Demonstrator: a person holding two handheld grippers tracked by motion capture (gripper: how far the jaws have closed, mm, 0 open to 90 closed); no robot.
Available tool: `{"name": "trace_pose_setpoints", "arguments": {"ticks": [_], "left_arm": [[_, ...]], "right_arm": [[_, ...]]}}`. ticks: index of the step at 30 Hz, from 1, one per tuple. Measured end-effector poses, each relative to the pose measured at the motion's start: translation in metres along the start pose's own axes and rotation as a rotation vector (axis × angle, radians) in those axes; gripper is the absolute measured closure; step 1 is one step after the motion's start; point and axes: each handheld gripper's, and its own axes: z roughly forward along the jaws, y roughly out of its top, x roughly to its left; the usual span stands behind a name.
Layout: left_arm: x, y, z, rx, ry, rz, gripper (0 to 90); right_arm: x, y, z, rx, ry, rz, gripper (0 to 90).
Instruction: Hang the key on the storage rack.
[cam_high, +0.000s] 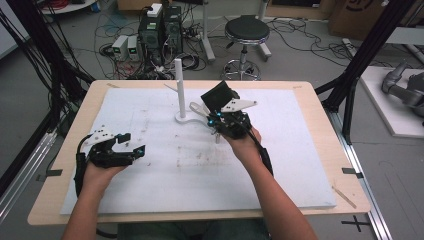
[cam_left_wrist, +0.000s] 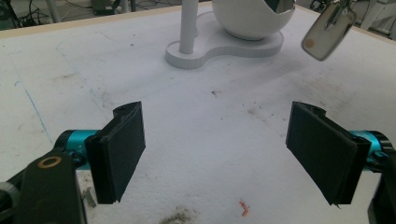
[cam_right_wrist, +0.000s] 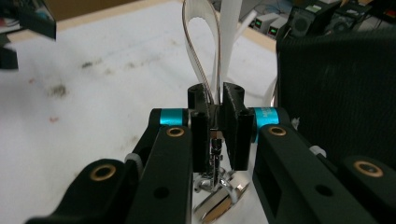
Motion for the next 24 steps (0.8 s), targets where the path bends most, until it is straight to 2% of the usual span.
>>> {"name": "trace_pose_setpoints", "arguments": {"ticks": [6, 18, 22, 24], "left_arm": [[0.002, 0.000, -0.001, -0.006, 0.002, -0.005, 19.8], [0.001, 0.001, 0.000, -0.004, 0.000, -0.003, 19.7], [0.001, 0.001, 0.000, -0.002, -0.002, -0.002, 19.7], [0.001, 0.001, -0.001, -0.004, -0.003, -0.001, 19.8]], "right_arm": [[0.001, 0.025, 0.003, -0.021, -0.022, -0.024, 82.8], [-0.001, 0.061, 0.015, -0.058, -0.062, -0.060, 82.8], [-0.004, 0.069, 0.019, -0.053, -0.082, -0.056, 82.8], [-0.006, 0.070, 0.018, -0.067, -0.066, -0.038, 82.8]]}}
